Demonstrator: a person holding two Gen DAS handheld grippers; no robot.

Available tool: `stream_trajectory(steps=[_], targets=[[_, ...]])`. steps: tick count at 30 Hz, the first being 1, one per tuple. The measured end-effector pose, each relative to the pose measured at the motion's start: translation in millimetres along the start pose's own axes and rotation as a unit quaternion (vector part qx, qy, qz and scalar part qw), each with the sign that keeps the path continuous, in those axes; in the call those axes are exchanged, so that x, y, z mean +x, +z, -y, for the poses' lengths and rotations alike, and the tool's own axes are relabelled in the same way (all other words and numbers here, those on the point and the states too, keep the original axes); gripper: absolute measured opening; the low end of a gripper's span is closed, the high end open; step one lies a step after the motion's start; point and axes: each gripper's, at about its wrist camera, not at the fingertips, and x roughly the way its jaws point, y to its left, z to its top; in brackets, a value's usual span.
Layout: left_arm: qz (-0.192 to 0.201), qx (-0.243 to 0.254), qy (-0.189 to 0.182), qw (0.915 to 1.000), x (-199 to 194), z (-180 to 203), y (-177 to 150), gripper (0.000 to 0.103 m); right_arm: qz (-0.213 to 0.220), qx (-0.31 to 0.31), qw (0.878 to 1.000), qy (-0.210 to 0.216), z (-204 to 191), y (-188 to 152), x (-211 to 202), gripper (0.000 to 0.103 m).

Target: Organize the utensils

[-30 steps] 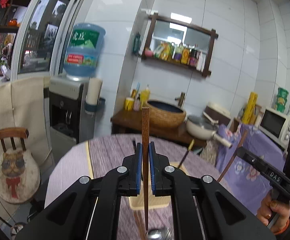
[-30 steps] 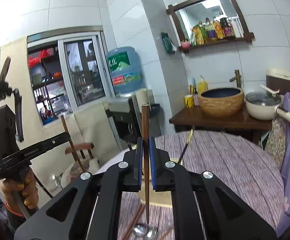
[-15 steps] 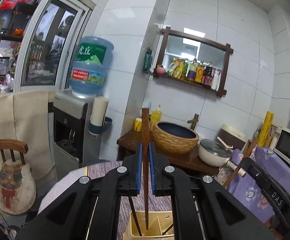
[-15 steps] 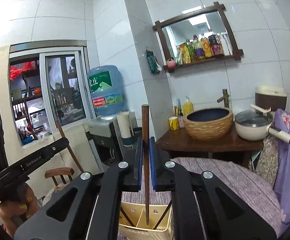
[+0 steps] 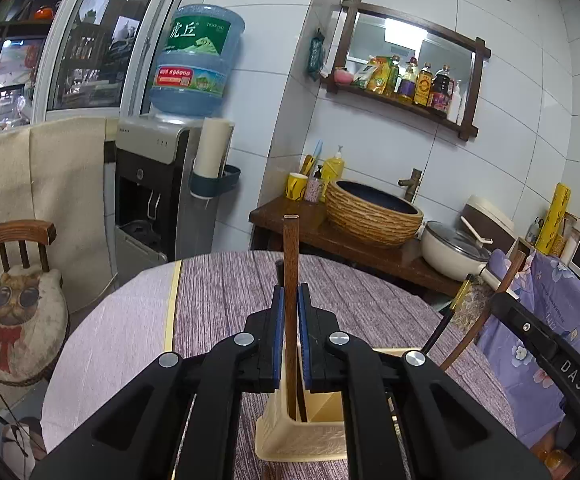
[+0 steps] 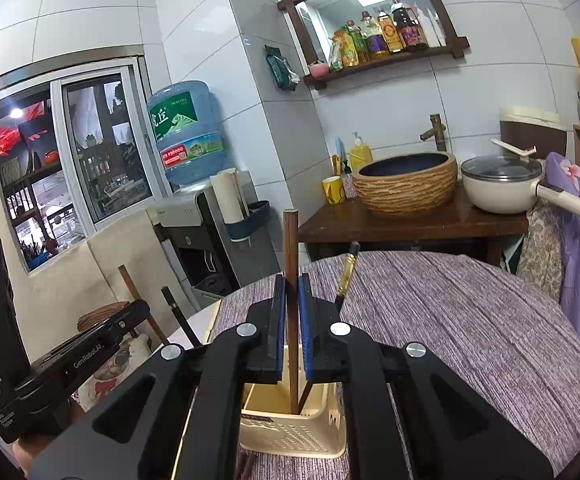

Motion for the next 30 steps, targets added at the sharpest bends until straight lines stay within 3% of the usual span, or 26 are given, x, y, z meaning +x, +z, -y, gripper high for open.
stream_trajectory(steps=[11,13,14,15,16,18,20,22,24,30], targets=[[-0.007,0.011,0.0,0.9999,1,5,-10,0.008,0.004,0.004,1.0,-0.006,3,-8,0,0.008],[-0.003,0.015,0.001,0.9999,-3,5,-12,0.008,0.005,-0.001,1.0,-0.008,2,-9,-2,0.013],[-0.001,0.018,0.002,0.9998,-5,5,-13,0.009,0.008,-0.002,1.0,-0.01,2,-11,-4,0.025],[-0.001,0.02,0.002,0.9998,-7,5,-14,0.014,0.01,-0.002,1.0,-0.011,2,-12,-6,0.039],[-0.001,0.02,-0.001,0.9998,-11,3,-15,0.019,0.014,-0.002,1.0,-0.011,1,-13,-9,0.045],[0.002,0.015,-0.005,0.9999,-18,-1,-18,0.042,0.022,-0.009,1.0,-0.017,-1,-15,-18,0.047],[0.008,0.015,-0.003,0.9999,-29,-6,-22,0.054,0.024,-0.018,0.999,-0.019,-4,-18,-26,0.049],[0.009,0.012,-0.001,0.9999,-39,-12,-27,0.062,0.019,-0.023,0.999,-0.02,-5,-24,-37,0.058],[0.006,0.005,-0.002,1.0,-47,-20,-31,0.077,0.006,-0.031,0.999,-0.021,-6,-33,-44,0.064],[-0.035,0.001,0.005,0.9994,-57,-40,-60,0.086,-0.05,-0.04,0.997,-0.03,-1,-70,-53,0.068]])
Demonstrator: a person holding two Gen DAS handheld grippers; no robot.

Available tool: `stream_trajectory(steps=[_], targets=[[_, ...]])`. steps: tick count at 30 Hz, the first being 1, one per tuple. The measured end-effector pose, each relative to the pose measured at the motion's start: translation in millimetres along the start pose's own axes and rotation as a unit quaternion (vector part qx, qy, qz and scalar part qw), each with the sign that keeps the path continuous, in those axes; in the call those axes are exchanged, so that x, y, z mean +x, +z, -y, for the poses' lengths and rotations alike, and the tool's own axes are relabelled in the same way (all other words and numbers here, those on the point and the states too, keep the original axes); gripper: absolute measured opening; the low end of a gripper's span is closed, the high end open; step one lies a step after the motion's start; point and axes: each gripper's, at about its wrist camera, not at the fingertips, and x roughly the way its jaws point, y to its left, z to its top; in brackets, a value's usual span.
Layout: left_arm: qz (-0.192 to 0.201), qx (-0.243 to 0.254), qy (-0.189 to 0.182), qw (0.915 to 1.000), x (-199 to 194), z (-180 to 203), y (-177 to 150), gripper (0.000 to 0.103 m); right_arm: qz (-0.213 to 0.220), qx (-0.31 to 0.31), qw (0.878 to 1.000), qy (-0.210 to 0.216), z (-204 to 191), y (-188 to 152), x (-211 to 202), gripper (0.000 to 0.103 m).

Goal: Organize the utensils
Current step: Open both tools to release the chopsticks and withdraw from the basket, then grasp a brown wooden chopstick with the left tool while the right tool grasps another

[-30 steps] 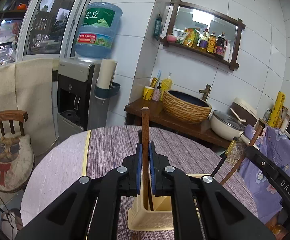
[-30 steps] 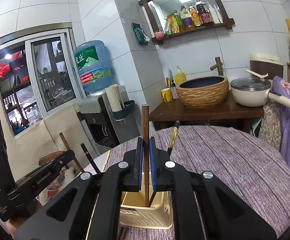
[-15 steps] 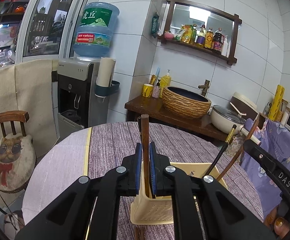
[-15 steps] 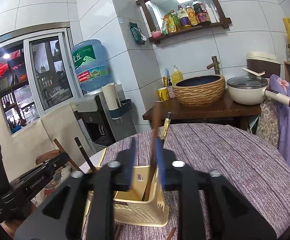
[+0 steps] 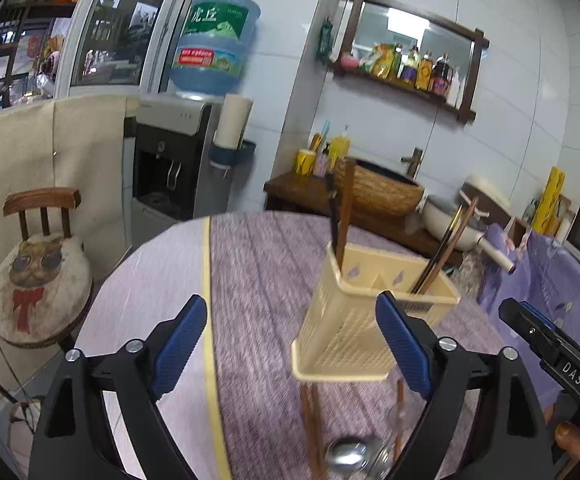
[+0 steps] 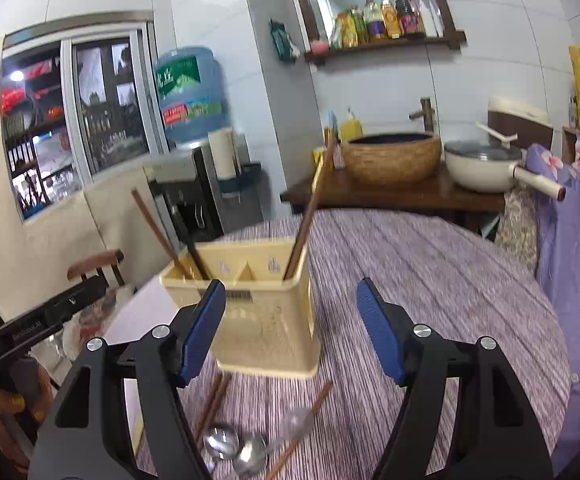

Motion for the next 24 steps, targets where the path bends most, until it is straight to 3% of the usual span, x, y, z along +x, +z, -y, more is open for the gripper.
stream_trajectory(steps=[10,21,24], targets=[[-0.092,-0.017,0.034,0.9951,11,-35,-59,0.084,-0.103,0.021,0.994,-0.04,17,-74,11,0.068],[-0.159,0.004,0.021,0.987,25,-26,-97,0.059,-0.181,0.005,0.982,-0.05,3,-124,29,0.068],[-0.169,0.01,0.012,0.9855,27,-22,-103,0.057,-0.191,-0.001,0.98,-0.053,-2,-130,32,0.068]])
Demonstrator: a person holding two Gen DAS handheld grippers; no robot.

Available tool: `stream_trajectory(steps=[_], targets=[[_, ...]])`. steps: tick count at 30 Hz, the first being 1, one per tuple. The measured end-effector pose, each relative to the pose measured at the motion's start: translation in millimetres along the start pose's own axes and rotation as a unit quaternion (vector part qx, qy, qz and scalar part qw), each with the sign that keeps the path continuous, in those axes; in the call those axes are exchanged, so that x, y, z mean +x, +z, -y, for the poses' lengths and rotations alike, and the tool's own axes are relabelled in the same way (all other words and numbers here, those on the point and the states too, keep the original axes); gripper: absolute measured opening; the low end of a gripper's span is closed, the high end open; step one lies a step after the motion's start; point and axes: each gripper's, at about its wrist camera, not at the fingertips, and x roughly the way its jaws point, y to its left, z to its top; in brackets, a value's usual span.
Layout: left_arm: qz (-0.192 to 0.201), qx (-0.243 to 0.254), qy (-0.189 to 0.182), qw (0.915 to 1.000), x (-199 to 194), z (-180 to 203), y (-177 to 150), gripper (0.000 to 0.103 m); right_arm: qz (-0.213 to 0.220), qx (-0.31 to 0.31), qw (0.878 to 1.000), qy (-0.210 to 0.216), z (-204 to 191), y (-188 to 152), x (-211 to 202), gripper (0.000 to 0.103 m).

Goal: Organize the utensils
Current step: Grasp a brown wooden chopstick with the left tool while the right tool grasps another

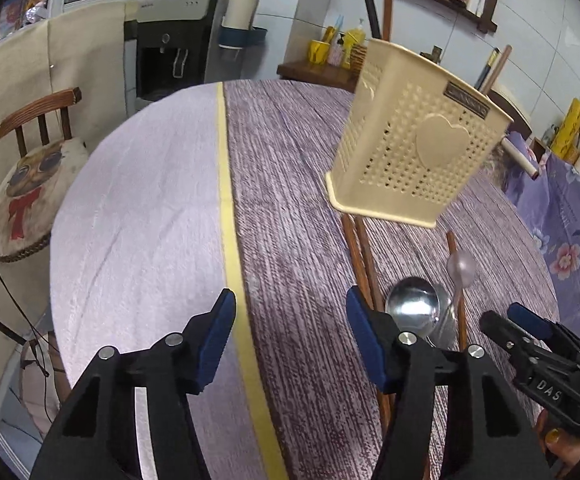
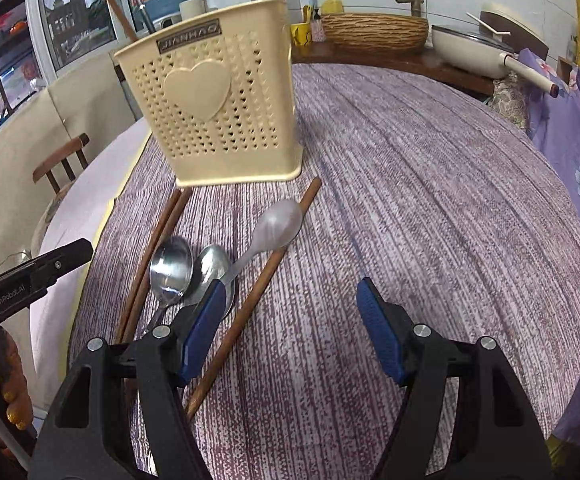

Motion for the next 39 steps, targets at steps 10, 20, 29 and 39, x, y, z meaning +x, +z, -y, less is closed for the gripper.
stream_trajectory(steps=[10,20,29,39], targets=[[-0.02,0.046,0.0,0.9988,10,28,-14,0.052,-0.028,-0.022,0.999,-0.027,-11,-5,13,0.063],[-0.034,0.071,0.006,0.9969,18,41,-20,0.05,-0.034,-0.029,0.999,-0.031,-15,-5,16,0.063],[-0.033,0.089,0.03,0.995,22,50,-19,0.045,-0.033,-0.042,0.998,-0.037,-21,-7,17,0.059],[-0.041,0.073,0.032,0.996,21,25,-10,0.045,-0.049,-0.012,0.999,-0.019,25,-2,7,0.041]])
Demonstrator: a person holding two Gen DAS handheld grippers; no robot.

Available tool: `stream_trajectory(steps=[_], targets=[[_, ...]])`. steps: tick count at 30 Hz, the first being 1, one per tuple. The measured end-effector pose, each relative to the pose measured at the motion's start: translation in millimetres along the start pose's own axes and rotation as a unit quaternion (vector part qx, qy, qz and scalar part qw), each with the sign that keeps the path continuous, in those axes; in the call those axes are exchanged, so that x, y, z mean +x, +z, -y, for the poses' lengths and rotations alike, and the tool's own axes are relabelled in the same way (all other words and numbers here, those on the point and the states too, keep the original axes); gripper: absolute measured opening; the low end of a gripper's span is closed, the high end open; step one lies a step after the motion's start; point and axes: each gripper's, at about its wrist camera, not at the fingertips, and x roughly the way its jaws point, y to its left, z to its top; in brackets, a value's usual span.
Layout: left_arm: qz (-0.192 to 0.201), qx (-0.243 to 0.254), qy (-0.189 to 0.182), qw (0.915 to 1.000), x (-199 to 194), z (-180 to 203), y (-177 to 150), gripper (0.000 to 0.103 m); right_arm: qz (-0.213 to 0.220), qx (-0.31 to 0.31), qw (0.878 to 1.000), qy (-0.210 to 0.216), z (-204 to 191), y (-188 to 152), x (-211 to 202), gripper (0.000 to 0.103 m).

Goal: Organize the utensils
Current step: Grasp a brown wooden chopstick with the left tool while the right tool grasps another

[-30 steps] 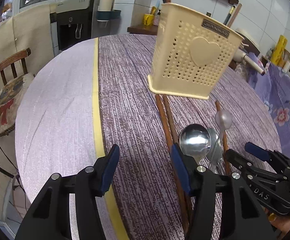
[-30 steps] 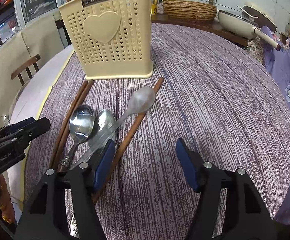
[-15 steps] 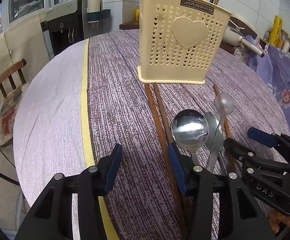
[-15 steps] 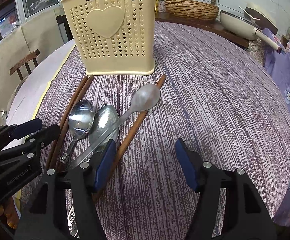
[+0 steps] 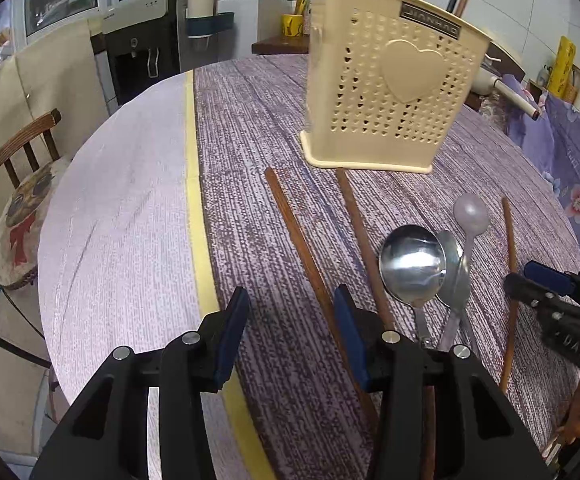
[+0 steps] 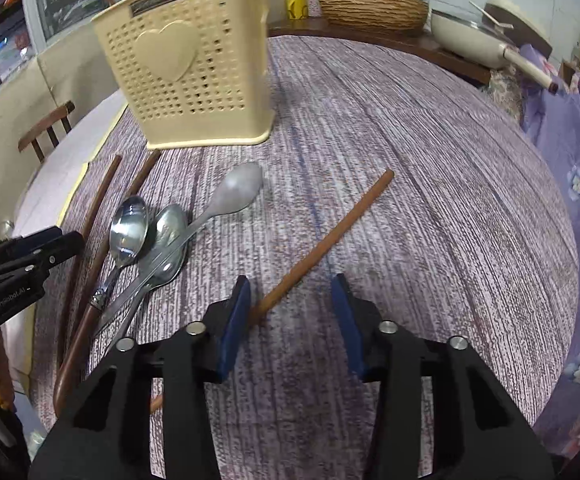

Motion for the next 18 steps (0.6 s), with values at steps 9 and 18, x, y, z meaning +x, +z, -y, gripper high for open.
stream_trajectory(steps=[9,18], targets=[[-0.005,-0.003,0.006,1.0,13,0,17,0.045,0.002,0.031,0.999,-0.014,9,21,13,0.041],[-0.008,-0.001,0.024,0.9997,31,-1,40,0.032,0.006,0.046,0.998,-0.032,18,45,30,0.031]])
